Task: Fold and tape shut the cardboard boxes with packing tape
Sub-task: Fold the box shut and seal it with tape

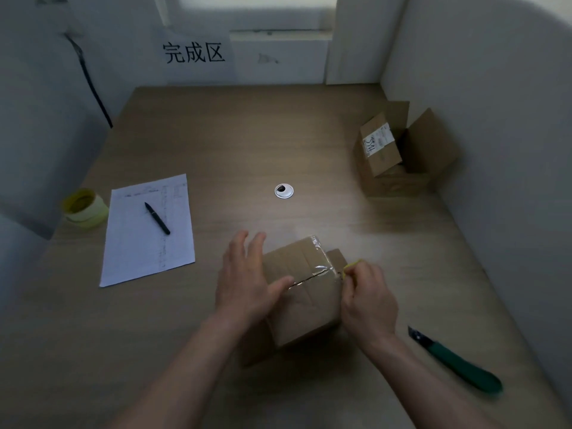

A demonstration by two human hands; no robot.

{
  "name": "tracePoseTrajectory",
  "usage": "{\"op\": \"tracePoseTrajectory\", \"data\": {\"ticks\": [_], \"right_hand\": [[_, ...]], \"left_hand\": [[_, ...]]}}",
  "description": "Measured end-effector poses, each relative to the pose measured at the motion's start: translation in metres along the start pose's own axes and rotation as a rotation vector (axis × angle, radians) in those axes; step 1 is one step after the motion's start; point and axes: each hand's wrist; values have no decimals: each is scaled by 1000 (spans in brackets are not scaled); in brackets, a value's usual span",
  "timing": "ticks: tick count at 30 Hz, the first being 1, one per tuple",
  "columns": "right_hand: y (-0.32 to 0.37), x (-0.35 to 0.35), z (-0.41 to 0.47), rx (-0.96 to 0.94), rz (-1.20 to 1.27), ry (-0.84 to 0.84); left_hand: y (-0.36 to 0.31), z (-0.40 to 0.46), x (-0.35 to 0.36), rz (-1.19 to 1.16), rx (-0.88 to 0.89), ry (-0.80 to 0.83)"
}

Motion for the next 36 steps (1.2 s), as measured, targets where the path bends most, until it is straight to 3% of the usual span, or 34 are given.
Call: {"op": "tracePoseTrajectory", "data": {"ticks": [3, 7, 12, 18, 22, 24, 26, 27, 30, 36], "right_hand": [[-4, 7, 8, -7, -24, 43], [-6, 4, 38, -82, -90, 16], [-3, -2, 76, -213, -212, 32], [2, -30, 68, -164, -51, -49], [1, -67, 42, -276, -1, 99], [1, -85, 31, -331, -29, 180], [2, -98, 21, -386, -27, 256], [3, -102, 15, -415, -15, 299], [2, -110, -4, -508, 40, 437], [-21, -110, -29, -510, 104, 606]], "left_hand": [[4, 11, 6, 120, 149, 277], [3, -11, 18, 175, -5, 184], [9, -50, 19, 63, -46, 339], [-24, -49, 37, -53, -208, 135], [-34, -44, 27, 103, -248, 157], [-37, -46, 14, 213, -126, 6], [-51, -55, 5, -13, 100, -184], [-62, -61, 2, -213, 174, -188], [-96, -84, 6, -644, 229, 44], [-105, -123, 42, -747, 104, 8]]}}
Point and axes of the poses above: each hand's wrist, its own z-axis towards the middle knuckle, its own x-axis out of the palm, y = z × x, and after that the axes turned 6 degrees about y, right-handed
